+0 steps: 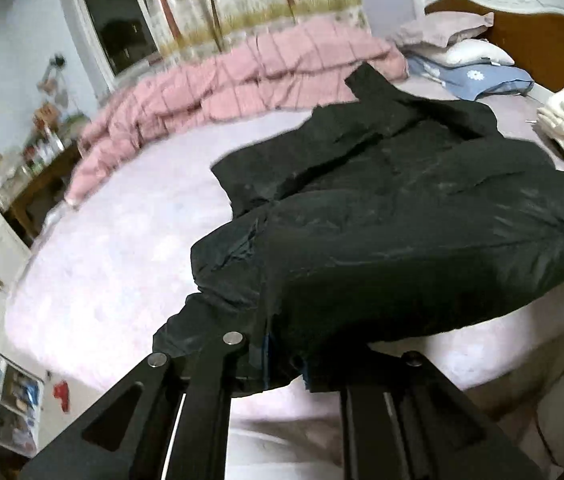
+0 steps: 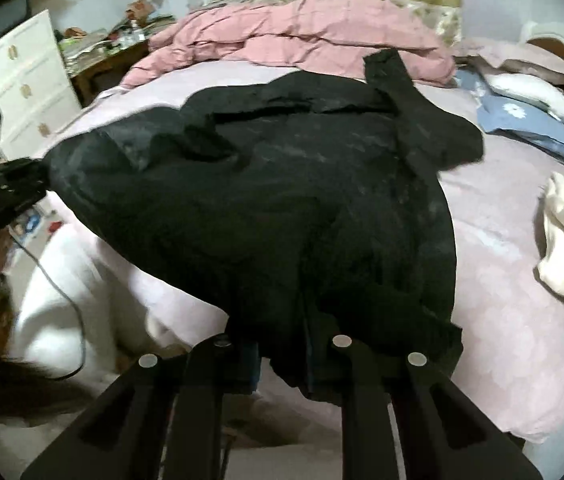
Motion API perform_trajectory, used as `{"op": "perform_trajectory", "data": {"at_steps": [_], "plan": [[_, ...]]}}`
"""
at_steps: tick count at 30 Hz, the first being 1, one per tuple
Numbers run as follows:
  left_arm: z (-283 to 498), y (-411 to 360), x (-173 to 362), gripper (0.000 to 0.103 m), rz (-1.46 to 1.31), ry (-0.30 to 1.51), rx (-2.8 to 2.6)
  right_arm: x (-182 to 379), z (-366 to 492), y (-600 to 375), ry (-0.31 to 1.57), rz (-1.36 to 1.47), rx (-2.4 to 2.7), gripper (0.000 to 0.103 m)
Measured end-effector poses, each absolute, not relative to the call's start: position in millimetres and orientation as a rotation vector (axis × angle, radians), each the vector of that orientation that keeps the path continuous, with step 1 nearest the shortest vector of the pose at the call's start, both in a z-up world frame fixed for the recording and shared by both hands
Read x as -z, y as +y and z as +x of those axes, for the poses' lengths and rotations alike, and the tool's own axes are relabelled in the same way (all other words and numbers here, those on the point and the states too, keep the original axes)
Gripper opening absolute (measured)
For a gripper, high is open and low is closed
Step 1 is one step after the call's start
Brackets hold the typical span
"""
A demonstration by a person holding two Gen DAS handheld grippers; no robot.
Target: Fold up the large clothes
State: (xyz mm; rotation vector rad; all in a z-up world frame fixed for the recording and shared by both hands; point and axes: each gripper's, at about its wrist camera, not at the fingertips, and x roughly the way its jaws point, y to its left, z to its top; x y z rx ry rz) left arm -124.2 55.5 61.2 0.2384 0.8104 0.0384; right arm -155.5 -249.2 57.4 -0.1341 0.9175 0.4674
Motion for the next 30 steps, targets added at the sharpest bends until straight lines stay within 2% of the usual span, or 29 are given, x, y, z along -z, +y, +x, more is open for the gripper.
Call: {"op": "perform_trajectory", "data": {"at_steps": [5,10,12,15,17,19,22,26,30], "plan": [[-82,66,-75,0.020,0.187,0.881,-0.007,-82,-107,-256,0.946,-0.102,-0.541,0.018],[-7,69,-64,0.028,0.211,0.944,0.025,-81,-16,-259,1.024,-0.088,-0.544,0.019],[23,68,-57,0.039,0.244,0.964,0.017,-73,18,-256,1.060,-0.094,-0.530,0.024],[62,68,-45,0.050,0.262,0.991,0.010,-58,57,-261,1.087,-0.066,-0.501,0.035],[83,69,-36,0.054,0.251,1.012,0.017,-49,74,-265,1.082,-0.066,-0.447,0.058],[100,71,-26,0.058,0.252,1.025,-0.004,-45,88,-266,1.030,-0.107,-0.332,0.066],[115,75,-12,0.063,0.252,1.038,-0.065,-49,93,-267,0.902,-0.155,-0.149,0.066],[115,87,4,0.074,0.215,1.026,-0.113,-68,64,-269,0.636,-0.182,0.002,0.070],[96,85,0,0.074,0.225,0.933,-0.113,-78,26,-268,0.521,-0.113,-0.123,0.070]]}}
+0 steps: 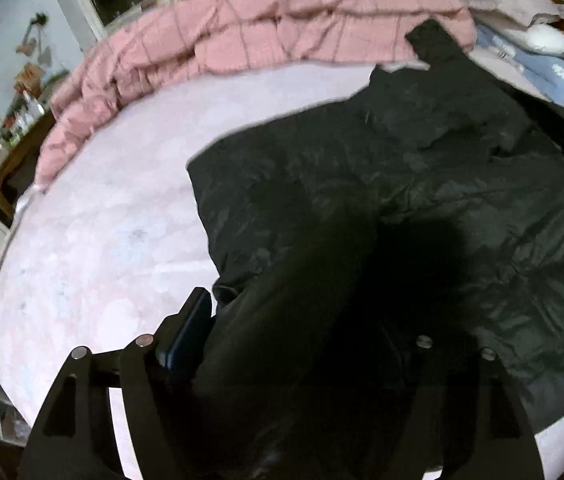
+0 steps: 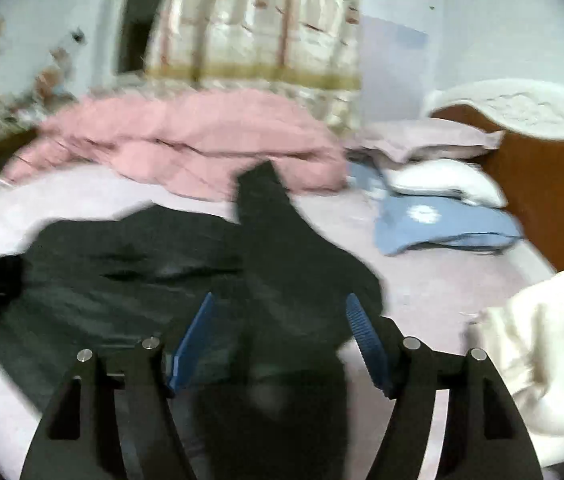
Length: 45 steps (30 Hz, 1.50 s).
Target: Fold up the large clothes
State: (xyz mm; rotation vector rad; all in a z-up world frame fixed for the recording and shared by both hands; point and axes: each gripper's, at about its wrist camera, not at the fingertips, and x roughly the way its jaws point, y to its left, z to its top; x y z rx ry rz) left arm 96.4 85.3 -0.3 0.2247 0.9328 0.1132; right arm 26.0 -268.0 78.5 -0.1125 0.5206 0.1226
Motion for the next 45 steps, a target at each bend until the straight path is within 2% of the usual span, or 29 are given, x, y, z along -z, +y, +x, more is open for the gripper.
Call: {"op": "perform_trajectory", "data": {"at_steps": [1,2,3,4,8,11,12,16,24,26,31,34,37,42,45], "plan": [[89,80,-5,0.074,0.239,0.898,-0.090,-76,21,-265,0.541,-0.082,-0.215,0.062],[82,75,-9,0.074,0.242,0.866,-0.069,-73,19,-260,0.565,-0.062,-0.279,0.034],[77,70,-14,0.074,0.232,0.835,-0.057,-67,20,-256,0.595,-0.045,-0.321,0.019],[73,64,-18,0.074,0.212,0.810,-0.049,-58,26,-250,0.627,-0.039,-0.311,0.010],[69,63,-30,0.075,0.121,0.723,-0.082,-24,56,-245,0.679,-0.028,-0.185,0.010],[85,82,-14,0.075,0.099,0.767,-0.213,1,74,-263,0.723,0.067,-0.134,0.010],[91,91,-2,0.080,0.109,0.787,-0.270,8,76,-269,0.729,0.104,-0.131,0.010],[97,124,41,0.081,-0.006,0.910,-0.227,34,80,-292,0.753,0.240,-0.186,0.010],[61,119,37,0.081,-0.002,0.861,-0.249,23,54,-284,0.759,0.133,-0.150,0.010],[50,118,29,0.080,0.009,0.830,-0.257,12,36,-285,0.720,0.091,-0.125,0.015],[17,96,-15,0.080,0.090,0.616,-0.267,-15,10,-284,0.654,0.034,-0.104,0.016],[17,79,-29,0.083,0.115,0.559,-0.227,-21,10,-286,0.637,0.045,-0.072,0.021],[34,70,-23,0.083,0.137,0.586,-0.235,-12,21,-287,0.698,0.046,-0.023,0.037],[61,77,26,0.084,0.118,0.811,-0.279,27,29,-295,0.811,0.066,0.006,0.037],[51,85,47,0.084,0.063,0.862,-0.246,35,21,-299,0.809,0.086,-0.025,0.037]]}}
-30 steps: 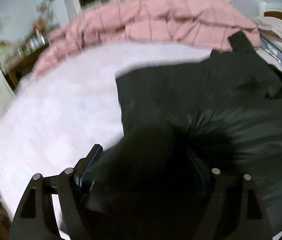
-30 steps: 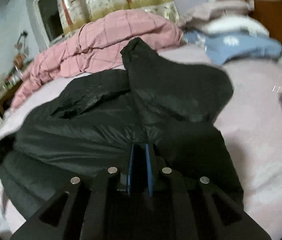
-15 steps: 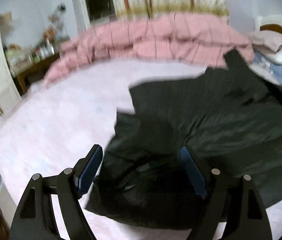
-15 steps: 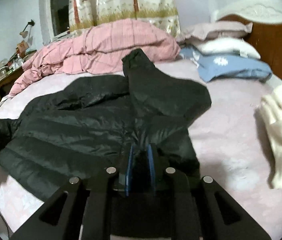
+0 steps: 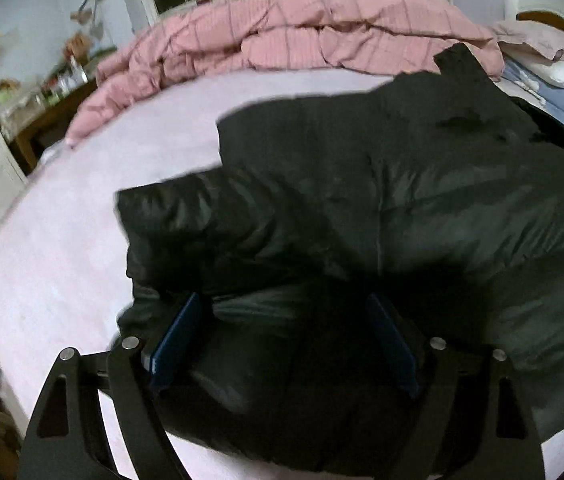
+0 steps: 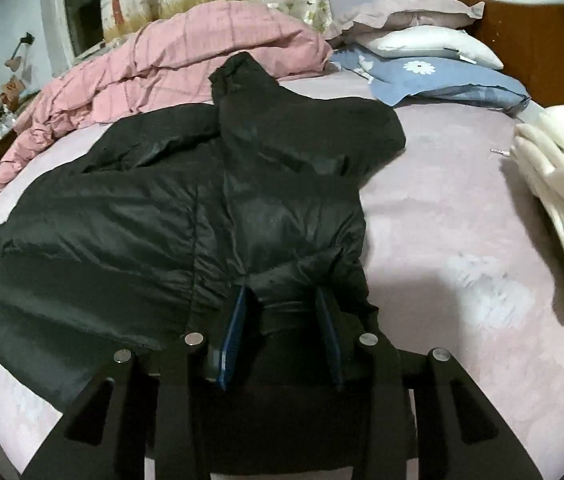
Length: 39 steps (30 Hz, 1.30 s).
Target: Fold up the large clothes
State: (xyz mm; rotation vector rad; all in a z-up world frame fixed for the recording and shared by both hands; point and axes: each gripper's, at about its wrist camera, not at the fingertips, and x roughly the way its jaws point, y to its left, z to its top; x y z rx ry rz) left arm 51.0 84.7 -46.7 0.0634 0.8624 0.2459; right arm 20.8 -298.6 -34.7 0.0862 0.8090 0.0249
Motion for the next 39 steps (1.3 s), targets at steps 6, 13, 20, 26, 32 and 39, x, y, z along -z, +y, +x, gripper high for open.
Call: {"op": "perform_trajectory", "data": {"at_steps": [6,13,20,26,32,39], "plan": [[31,90,55,0.085,0.036,0.808,-0.222,39,13,-306,0.790,0.125,-0.040,0.038],[32,87,60,0.087,0.025,0.783,-0.226,42,14,-304,0.770,0.130,-0.046,0.043],[29,89,60,0.087,0.025,0.778,-0.228,43,14,-304,0.769,0.130,-0.047,0.044],[30,89,61,0.087,0.025,0.778,-0.227,43,13,-303,0.769,0.130,-0.045,0.045],[27,88,58,0.087,0.019,0.757,-0.219,43,14,-303,0.769,0.133,-0.046,0.045],[-7,48,7,0.081,0.180,0.507,-0.230,43,14,-305,0.767,0.146,-0.052,0.045]]}}
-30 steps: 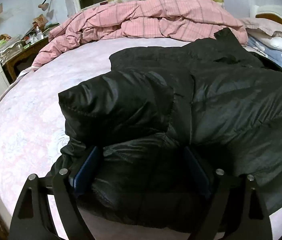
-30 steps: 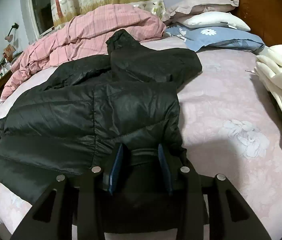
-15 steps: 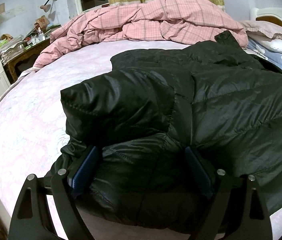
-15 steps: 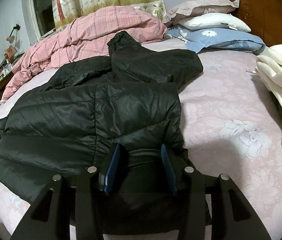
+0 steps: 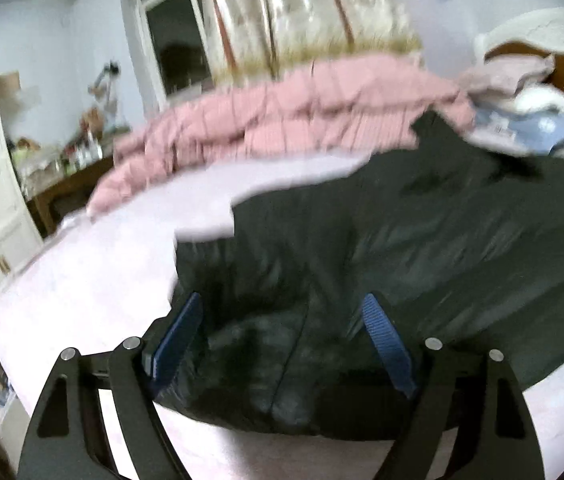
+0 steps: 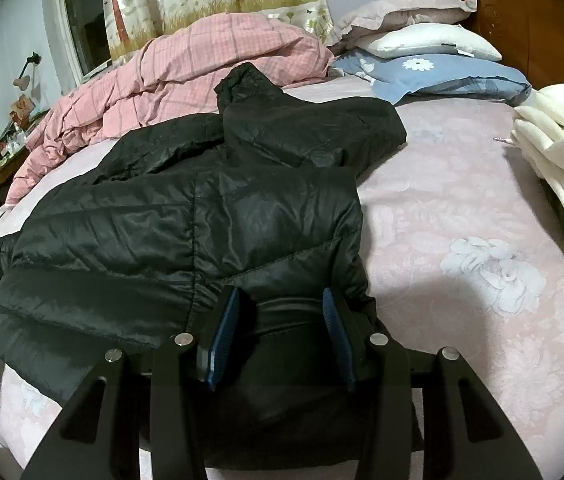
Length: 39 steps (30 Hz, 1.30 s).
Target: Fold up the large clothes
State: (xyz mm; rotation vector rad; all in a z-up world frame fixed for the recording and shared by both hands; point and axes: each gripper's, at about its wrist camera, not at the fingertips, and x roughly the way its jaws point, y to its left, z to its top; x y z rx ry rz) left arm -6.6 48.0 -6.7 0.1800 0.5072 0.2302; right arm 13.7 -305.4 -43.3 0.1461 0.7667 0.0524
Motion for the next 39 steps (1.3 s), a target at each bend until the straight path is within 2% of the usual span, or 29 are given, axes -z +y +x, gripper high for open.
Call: {"op": "perform_trajectory", "data": {"at_steps": [10,24,34,39], "plan": [[-20,20,-83,0.082,0.105,0.343,-0.149,37,10,-312,0.747,0.191,-0.075,0.047],[-2,-30,-90,0.084,0.130,0.396,-0.057,-3,-33,-323,0.512,0.067,0.077,0.051],[84,-72,-127,0.087,0.041,0.505,0.159,-9,-39,-348,0.483,0.094,0.115,0.052],[145,-109,-124,0.087,0.134,0.587,0.108,-8,-38,-360,0.485,0.114,0.158,0.052]]}}
